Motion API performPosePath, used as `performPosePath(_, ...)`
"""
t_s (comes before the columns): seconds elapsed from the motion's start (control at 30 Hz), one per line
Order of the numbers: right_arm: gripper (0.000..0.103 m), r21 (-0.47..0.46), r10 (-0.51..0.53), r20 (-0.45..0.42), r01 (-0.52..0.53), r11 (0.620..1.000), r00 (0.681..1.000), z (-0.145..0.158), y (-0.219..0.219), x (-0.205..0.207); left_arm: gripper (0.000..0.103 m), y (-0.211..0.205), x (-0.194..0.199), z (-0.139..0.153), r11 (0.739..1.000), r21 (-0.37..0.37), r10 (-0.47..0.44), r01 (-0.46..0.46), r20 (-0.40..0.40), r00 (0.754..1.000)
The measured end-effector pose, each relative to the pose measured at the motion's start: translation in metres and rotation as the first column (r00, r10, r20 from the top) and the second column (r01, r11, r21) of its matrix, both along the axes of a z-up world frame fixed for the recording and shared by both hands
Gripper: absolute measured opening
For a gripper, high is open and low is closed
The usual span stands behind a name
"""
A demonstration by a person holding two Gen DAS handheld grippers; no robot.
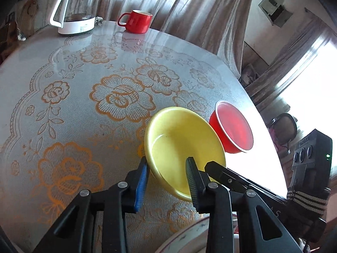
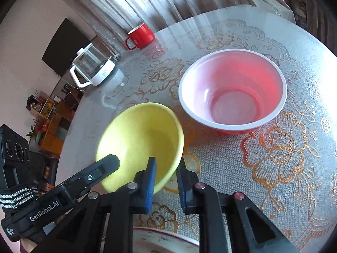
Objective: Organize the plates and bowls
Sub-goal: 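Lift the yellow bowl with both tools and carry it over the steel bowl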
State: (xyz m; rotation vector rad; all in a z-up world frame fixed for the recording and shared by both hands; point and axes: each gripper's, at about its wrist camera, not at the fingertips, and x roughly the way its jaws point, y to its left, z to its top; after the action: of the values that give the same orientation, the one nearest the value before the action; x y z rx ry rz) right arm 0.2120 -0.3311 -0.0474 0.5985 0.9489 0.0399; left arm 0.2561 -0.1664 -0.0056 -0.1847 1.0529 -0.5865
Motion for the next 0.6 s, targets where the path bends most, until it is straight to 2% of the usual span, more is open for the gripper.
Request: performPosePath(0.6,0.018,0.034,0.087,0.078,-0.09,0.995,0.993,0.034,0.047,-0.048,0.035,0.069,-0.077,0.043,0.997,-0.017,0.075,-0.074,0.122,0.99)
